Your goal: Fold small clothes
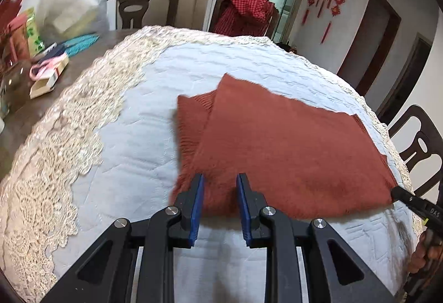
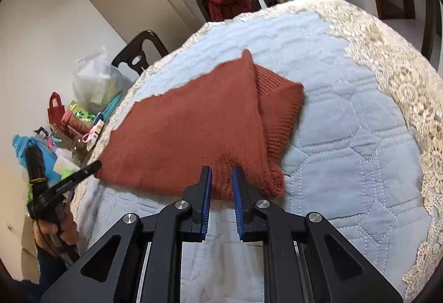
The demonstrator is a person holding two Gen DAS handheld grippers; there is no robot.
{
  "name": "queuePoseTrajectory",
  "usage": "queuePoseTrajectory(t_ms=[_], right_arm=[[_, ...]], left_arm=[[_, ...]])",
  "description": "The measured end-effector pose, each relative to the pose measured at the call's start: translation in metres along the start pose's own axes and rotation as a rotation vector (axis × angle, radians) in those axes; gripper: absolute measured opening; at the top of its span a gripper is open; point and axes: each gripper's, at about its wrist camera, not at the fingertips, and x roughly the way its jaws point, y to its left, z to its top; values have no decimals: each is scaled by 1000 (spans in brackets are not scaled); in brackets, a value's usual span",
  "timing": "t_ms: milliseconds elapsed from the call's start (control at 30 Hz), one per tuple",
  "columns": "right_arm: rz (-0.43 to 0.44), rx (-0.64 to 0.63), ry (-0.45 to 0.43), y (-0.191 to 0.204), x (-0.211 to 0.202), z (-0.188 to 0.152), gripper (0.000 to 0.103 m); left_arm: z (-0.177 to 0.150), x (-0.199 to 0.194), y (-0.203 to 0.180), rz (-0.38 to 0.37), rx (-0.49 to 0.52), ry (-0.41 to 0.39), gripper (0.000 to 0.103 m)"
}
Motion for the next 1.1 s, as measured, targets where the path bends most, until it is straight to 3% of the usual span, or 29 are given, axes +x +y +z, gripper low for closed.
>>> queuePoseTrajectory(t_ms=[133, 367, 467, 667, 800, 1100], right_arm=[[-59, 15, -3, -9, 0, 0, 15], [-59, 29, -19, -18, 2, -2, 10], [-71, 26, -10, -16, 0, 0, 10], [-92, -1, -45, -7, -7, 10, 13], [-121, -1, -11, -10, 7, 10, 13], [-119, 5, -1, -14, 7, 9, 13]], left_arm=[[-13, 6, 4, -4, -2, 17, 26], [-14, 6, 7, -32, -27, 9, 26], [-10, 0, 4, -22, -12, 17, 26], [5, -6, -11, 16, 45, -42, 26], [5, 14, -12, 40, 61, 1, 26], [2, 17, -14, 52, 67, 4, 26]])
